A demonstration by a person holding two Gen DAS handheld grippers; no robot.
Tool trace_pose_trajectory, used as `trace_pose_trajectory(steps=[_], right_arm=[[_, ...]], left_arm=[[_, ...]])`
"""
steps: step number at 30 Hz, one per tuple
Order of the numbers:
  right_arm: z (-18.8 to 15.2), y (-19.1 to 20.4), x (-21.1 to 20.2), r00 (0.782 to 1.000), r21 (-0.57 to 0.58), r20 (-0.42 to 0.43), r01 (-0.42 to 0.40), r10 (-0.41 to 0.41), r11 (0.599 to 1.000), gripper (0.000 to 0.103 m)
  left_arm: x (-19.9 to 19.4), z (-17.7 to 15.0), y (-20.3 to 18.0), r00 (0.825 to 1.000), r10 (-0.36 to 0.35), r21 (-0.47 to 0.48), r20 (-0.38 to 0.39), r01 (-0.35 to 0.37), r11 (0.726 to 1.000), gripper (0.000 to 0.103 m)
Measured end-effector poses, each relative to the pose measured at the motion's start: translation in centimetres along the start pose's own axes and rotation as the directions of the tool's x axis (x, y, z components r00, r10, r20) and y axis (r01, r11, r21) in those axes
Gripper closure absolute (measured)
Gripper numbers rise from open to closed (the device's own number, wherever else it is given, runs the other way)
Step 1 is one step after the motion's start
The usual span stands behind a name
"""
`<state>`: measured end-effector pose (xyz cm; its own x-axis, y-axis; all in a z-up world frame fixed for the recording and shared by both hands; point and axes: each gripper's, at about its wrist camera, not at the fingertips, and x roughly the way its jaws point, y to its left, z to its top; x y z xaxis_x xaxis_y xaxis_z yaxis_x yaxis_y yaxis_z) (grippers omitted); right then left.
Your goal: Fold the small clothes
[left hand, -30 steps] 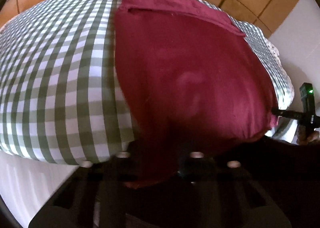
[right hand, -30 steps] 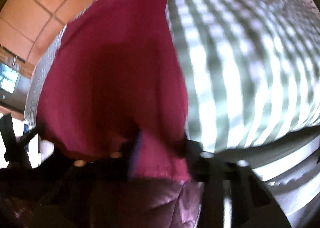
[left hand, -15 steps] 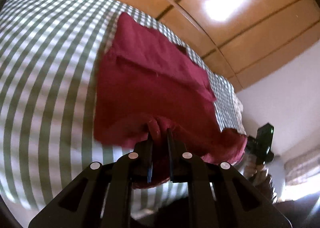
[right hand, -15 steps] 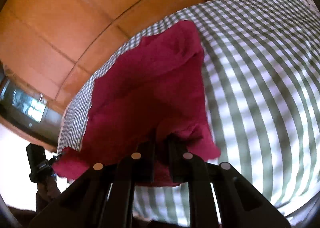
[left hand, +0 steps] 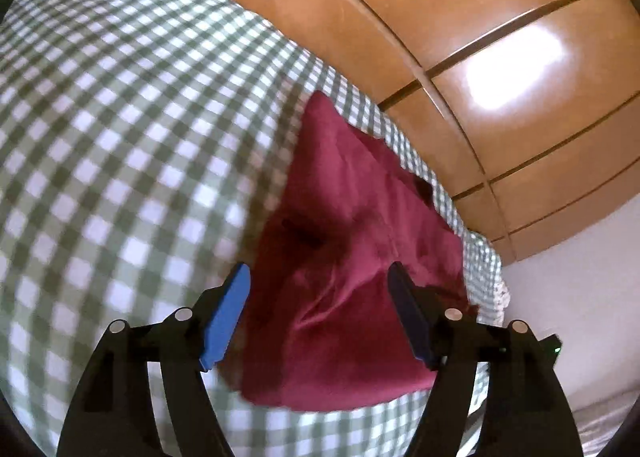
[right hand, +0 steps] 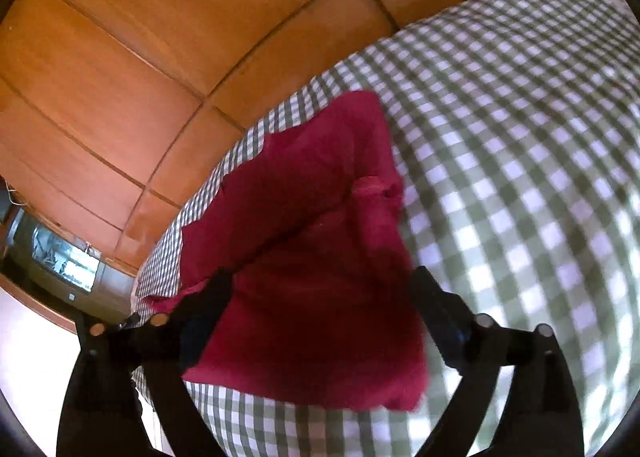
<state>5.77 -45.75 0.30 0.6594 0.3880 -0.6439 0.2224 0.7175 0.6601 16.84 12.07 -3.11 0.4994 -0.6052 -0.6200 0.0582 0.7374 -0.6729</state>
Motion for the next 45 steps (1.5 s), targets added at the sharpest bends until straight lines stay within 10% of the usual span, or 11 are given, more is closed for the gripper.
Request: trace_pose_trajectory(steps=[5,8,13,17,33,37,45], right_arm=[[-4.2,-0.9,-1.4,0.994,-0.051,-0.037,0.097,-0.099,0.994,0.013],[-6.0,-0.8,0.1,0.982,-0.125,-0.07,0.164,-0.174,0.978,0.036],[-5.2,0.5,2.8,0.983,-0.137,-0.047,0.167,-0.175,0.976,0.07],[-5.6,2.0,2.2,0.98,-0.204,-0.047,0.182,-0.196,0.962,0.084],[-13.1,-0.9,-5.4,0.951,-0.226,-0.248,0.13,-0.186,0.965,0.084],[-11.5,-0.9,-6.0,0.963,-0.208,-0.204,0.134,-0.177,0.969,0.064],[-6.6,0.2,-4.1,0.973,-0.235,-0.078,0.194,-0.218,0.952,0.052]], left_arm=[[-0.5,-3.3,0.6,0.998,-0.006,0.124,-0.065,0.014,0.992,0.034],[0.5,-5.4,0.4,0.993,0.025,0.17,-0.114,-0.006,0.985,0.035],[1.6,-6.0,-0.2,0.99,0.034,0.178,-0.133,-0.01,0.984,0.077],[0.9,-6.1,-0.3,0.991,0.03,0.189,-0.131,-0.004,0.982,0.083],[-7.0,-15.9,1.8,0.968,0.007,0.165,-0.25,0.035,0.986,0.082],[-7.4,-13.8,0.9,0.985,0.037,0.192,-0.17,-0.004,0.981,0.052],[-3.3,-8.1,-1.2,0.99,0.098,0.248,-0.104,-0.07,0.966,0.051]])
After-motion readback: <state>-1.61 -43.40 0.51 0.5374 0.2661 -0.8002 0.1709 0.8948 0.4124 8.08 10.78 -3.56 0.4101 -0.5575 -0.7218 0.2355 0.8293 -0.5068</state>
